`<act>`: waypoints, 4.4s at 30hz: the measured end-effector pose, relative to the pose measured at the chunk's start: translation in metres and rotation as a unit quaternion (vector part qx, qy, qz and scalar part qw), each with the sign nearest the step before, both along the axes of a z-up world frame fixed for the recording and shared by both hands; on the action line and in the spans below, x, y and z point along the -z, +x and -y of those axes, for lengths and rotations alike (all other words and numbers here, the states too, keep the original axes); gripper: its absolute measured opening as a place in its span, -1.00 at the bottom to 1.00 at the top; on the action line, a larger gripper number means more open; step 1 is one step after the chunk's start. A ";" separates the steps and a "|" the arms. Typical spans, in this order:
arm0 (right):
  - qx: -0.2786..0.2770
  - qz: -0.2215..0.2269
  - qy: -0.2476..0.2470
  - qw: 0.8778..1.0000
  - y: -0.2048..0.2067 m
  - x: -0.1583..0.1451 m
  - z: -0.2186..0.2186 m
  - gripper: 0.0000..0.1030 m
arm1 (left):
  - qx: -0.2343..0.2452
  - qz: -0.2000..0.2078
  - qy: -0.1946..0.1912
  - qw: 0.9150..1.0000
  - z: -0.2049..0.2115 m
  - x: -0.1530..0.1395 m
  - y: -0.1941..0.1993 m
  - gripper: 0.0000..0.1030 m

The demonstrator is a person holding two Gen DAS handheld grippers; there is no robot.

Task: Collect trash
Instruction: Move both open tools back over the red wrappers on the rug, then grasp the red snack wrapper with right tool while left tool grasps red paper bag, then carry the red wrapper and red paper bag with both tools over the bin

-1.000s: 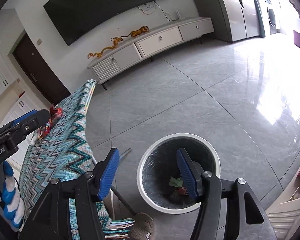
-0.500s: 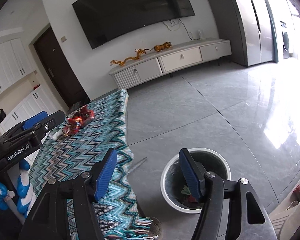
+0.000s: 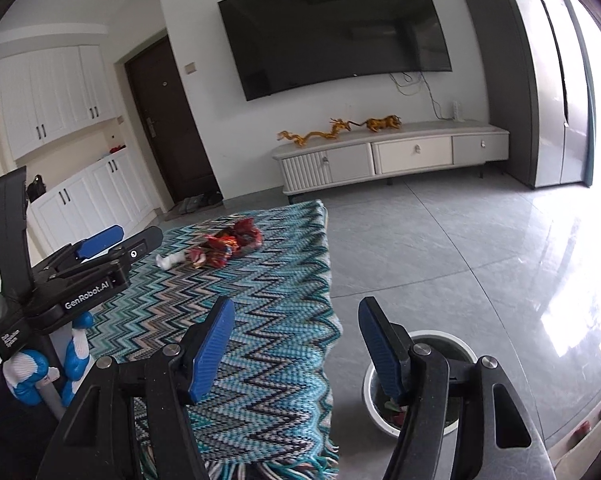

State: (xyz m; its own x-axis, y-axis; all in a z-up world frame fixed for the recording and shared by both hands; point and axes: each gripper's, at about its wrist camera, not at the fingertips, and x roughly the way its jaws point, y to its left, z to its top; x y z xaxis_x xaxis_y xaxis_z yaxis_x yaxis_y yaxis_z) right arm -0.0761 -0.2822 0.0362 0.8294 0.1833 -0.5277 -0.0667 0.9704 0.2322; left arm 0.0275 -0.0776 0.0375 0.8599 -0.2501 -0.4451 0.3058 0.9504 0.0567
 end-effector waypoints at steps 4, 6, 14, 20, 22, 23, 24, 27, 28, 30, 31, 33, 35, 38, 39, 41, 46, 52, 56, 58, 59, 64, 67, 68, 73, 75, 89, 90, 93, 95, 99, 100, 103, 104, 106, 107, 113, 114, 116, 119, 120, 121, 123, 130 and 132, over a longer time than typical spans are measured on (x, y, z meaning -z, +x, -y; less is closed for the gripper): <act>-0.020 0.011 -0.010 1.000 -0.006 -0.013 -0.018 0.21 | -0.020 0.012 -0.010 1.000 -0.023 -0.010 -0.004 0.42; -0.029 0.016 -0.016 0.999 -0.008 -0.020 -0.028 0.21 | -0.029 0.020 -0.015 0.999 -0.034 -0.015 -0.006 0.42; -0.070 0.046 -0.033 0.996 -0.003 -0.059 -0.062 0.21 | -0.082 0.050 -0.037 0.995 -0.093 -0.049 0.007 0.42; -0.113 0.085 -0.046 0.989 0.016 -0.106 -0.093 0.21 | -0.104 0.063 -0.052 0.991 -0.130 -0.084 0.032 0.42; -0.124 0.097 -0.051 0.986 0.023 -0.120 -0.102 0.21 | -0.098 0.064 -0.053 0.992 -0.135 -0.095 0.042 0.42; -0.129 0.101 -0.053 0.985 0.028 -0.126 -0.106 0.21 | -0.095 0.064 -0.054 0.992 -0.137 -0.101 0.047 0.42; -0.133 0.105 -0.055 0.984 0.032 -0.131 -0.109 0.21 | -0.093 0.065 -0.054 0.992 -0.139 -0.106 0.051 0.42; -0.142 0.114 -0.057 0.982 0.048 -0.142 -0.118 0.21 | -0.092 0.070 -0.052 0.992 -0.145 -0.118 0.067 0.42; -0.144 0.115 -0.056 0.981 0.054 -0.143 -0.119 0.21 | -0.094 0.072 -0.048 0.992 -0.146 -0.122 0.074 0.42; -0.146 0.113 -0.055 0.981 0.069 -0.142 -0.122 0.21 | -0.104 0.078 -0.040 0.991 -0.149 -0.126 0.086 0.42; -0.146 0.111 -0.054 0.982 0.076 -0.141 -0.123 0.21 | -0.106 0.079 -0.038 0.990 -0.151 -0.126 0.094 0.42; -0.146 0.103 -0.053 0.982 0.094 -0.133 -0.123 0.21 | -0.107 0.071 -0.039 0.991 -0.155 -0.119 0.110 0.41; -0.146 0.088 -0.048 0.984 0.118 -0.116 -0.123 0.21 | -0.103 0.051 -0.039 0.993 -0.157 -0.102 0.129 0.41; -0.146 0.054 -0.032 0.987 0.155 -0.081 -0.119 0.21 | -0.092 -0.003 -0.030 0.995 -0.153 -0.055 0.162 0.34; -0.144 0.044 -0.028 0.988 0.165 -0.071 -0.118 0.21 | -0.086 -0.033 -0.028 0.995 -0.150 -0.031 0.177 0.25; -0.137 0.015 -0.019 0.990 0.191 -0.042 -0.114 0.20 | -0.078 -0.077 -0.033 0.993 -0.147 0.003 0.198 0.17; -0.123 -0.057 0.013 0.991 0.255 0.030 -0.101 0.03 | -0.072 -0.178 -0.044 0.980 -0.138 0.093 0.249 0.13; -0.118 -0.113 0.026 0.986 0.315 0.092 -0.109 0.03 | -0.081 -0.226 -0.052 0.969 -0.128 0.151 0.281 0.13; -0.098 -0.135 0.039 0.985 0.347 0.125 -0.114 0.03 | -0.089 -0.236 -0.052 0.966 -0.126 0.168 0.297 0.13; -0.090 -0.141 0.042 0.985 0.359 0.135 -0.113 0.03 | -0.089 -0.244 -0.053 0.964 -0.125 0.177 0.301 0.13; -0.085 -0.145 0.043 0.985 0.364 0.140 -0.113 0.02 | -0.087 -0.246 -0.053 0.964 -0.124 0.181 0.301 0.13; -0.090 -0.170 0.055 0.980 0.380 0.160 -0.115 -0.44 | -0.084 -0.240 -0.049 0.966 -0.124 0.186 0.291 -0.20; -0.104 -0.176 0.069 0.976 0.378 0.164 -0.112 -0.63 | -0.084 -0.238 -0.056 0.966 -0.128 0.183 0.281 -0.29; -0.115 -0.174 0.073 0.975 0.373 0.162 -0.112 -0.64 | -0.085 -0.235 -0.058 0.967 -0.129 0.182 0.278 -0.30; -0.133 -0.160 0.067 0.976 0.336 0.144 -0.107 -0.65 | -0.082 -0.221 -0.055 0.970 -0.133 0.173 0.247 -0.34; -0.134 -0.155 0.060 0.977 0.318 0.136 -0.104 -0.65 | -0.078 -0.211 -0.055 0.973 -0.132 0.165 0.230 -0.35; -0.158 -0.087 0.082 0.980 0.156 0.061 -0.077 -0.65 | -0.029 -0.146 -0.071 0.986 -0.109 0.087 0.125 -0.35; -0.159 -0.082 0.083 0.980 0.148 0.056 -0.076 -0.65 | -0.020 -0.139 -0.069 0.988 -0.104 0.081 0.114 -0.35; -0.161 -0.064 0.083 0.981 0.119 0.043 -0.069 -0.65 | 0.003 -0.126 -0.065 0.990 -0.092 0.068 0.089 -0.35; -0.157 -0.056 0.088 0.982 0.096 0.038 -0.062 -0.65 | 0.017 -0.119 -0.062 0.991 -0.083 0.061 0.074 -0.35; -0.140 -0.044 0.092 0.985 0.061 0.032 -0.045 -0.65 | 0.042 -0.107 -0.058 0.992 -0.065 0.048 0.045 -0.35; -0.133 -0.041 0.094 0.986 0.052 0.032 -0.040 -0.65 | 0.045 -0.105 -0.057 0.992 -0.062 0.047 0.040 -0.35; -0.115 -0.035 0.101 0.988 0.031 0.031 -0.023 -0.65 | 0.059 -0.099 -0.053 0.992 -0.051 0.040 0.022 -0.35; -0.108 -0.032 0.104 0.988 0.023 0.031 -0.018 -0.65 | 0.063 -0.096 -0.051 0.992 -0.047 0.038 0.016 -0.35; -0.100 -0.026 0.107 0.989 0.011 0.030 -0.011 -0.65 | 0.071 -0.090 -0.048 0.992 -0.041 0.033 0.004 -0.35; -0.095 -0.022 0.111 0.989 0.004 0.029 -0.006 -0.65 | 0.077 -0.086 -0.047 0.992 -0.038 0.030 -0.003 -0.35; -0.073 -0.001 0.122 0.990 -0.020 0.024 0.014 -0.65 | 0.103 -0.069 -0.035 0.992 -0.018 0.017 -0.028 -0.35; -0.068 0.002 0.125 0.990 -0.024 0.023 0.018 -0.65 | 0.107 -0.067 -0.034 0.991 -0.015 0.016 -0.029 -0.35; -0.060 0.006 0.128 0.990 -0.028 0.023 0.026 -0.65 | 0.117 -0.065 -0.032 0.991 -0.007 0.014 -0.033 -0.35; -0.043 0.009 0.131 0.990 -0.031 0.027 0.039 -0.65 | 0.134 -0.066 -0.029 0.988 0.008 0.016 -0.036 -0.35; -0.036 0.009 0.131 0.991 -0.033 0.028 0.044 -0.65 | 0.138 -0.069 -0.028 0.988 0.012 0.018 -0.037 -0.35; -0.030 0.009 0.132 0.991 -0.033 0.030 0.049 -0.65 | 0.144 -0.073 -0.026 0.987 0.018 0.021 -0.037 -0.35; -0.016 0.004 0.131 0.991 -0.033 0.035 0.057 -0.65 | 0.153 -0.081 -0.019 0.985 0.028 0.027 -0.035 -0.35; 0.045 -0.032 0.127 0.990 -0.019 0.064 0.090 -0.64 | 0.185 -0.118 0.000 0.976 0.062 0.055 -0.018 -0.35; 0.061 -0.046 0.130 0.989 -0.015 0.077 0.101 -0.64 | 0.194 -0.130 0.009 0.972 0.076 0.065 -0.013 -0.35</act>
State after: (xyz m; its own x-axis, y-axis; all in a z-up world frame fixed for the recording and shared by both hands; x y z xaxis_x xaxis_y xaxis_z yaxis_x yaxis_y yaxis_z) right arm -0.0914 -0.3833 -0.0408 0.8041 0.2243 -0.5506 0.0801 0.8768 0.4741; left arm 0.0143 -0.1532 -0.0277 0.5601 -0.5240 -0.6416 0.6476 0.7599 -0.0553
